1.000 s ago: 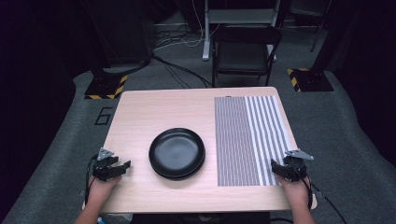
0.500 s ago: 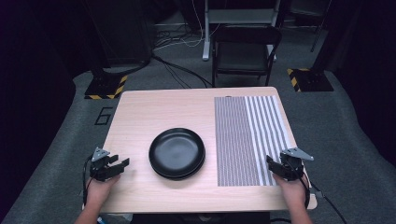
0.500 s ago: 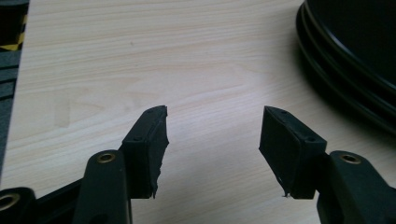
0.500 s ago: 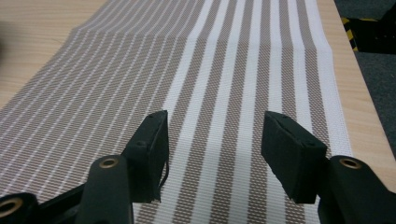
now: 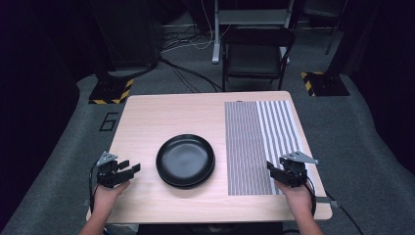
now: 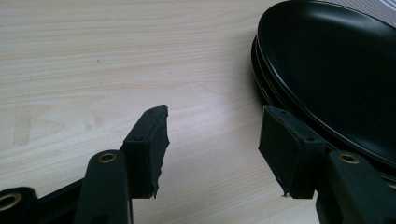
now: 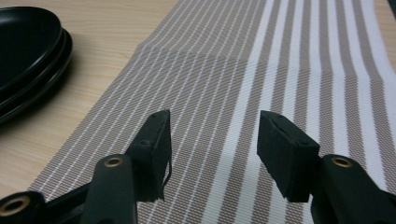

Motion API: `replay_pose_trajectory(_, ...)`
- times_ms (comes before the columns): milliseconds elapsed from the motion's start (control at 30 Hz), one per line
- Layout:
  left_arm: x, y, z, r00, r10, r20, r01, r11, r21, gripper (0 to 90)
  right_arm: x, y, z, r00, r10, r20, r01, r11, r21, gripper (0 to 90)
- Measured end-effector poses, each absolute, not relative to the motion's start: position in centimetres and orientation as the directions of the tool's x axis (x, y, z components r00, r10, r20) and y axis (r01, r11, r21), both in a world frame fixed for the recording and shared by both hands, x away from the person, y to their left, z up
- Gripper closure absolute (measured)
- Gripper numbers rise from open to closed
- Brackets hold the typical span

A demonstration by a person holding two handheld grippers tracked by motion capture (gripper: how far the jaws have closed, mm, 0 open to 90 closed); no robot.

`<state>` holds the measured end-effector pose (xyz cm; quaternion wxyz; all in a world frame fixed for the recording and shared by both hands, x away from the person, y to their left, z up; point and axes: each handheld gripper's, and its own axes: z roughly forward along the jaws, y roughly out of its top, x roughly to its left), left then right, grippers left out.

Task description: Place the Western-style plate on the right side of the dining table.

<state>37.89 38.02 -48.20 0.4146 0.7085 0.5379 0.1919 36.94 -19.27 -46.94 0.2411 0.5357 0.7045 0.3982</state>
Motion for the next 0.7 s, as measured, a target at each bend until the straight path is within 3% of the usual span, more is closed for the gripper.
replay_pose_trajectory(300, 38.2, 37.8, -47.5, 0.334, 0.912, -0.239, 0.622, -0.023, 0.783, 44.8, 37.0, -15.4, -46.2, -0.417, 0.908, 0.036, 0.488, 0.190, 0.852, 43.6)
replay_pose_trajectory(700, 38.6, 36.6, -47.3, 0.345, 0.905, -0.250, 0.615, -0.017, 0.788, 47.5, 37.9, -11.0, -46.6, -0.455, 0.886, 0.091, 0.509, 0.175, 0.843, 42.6)
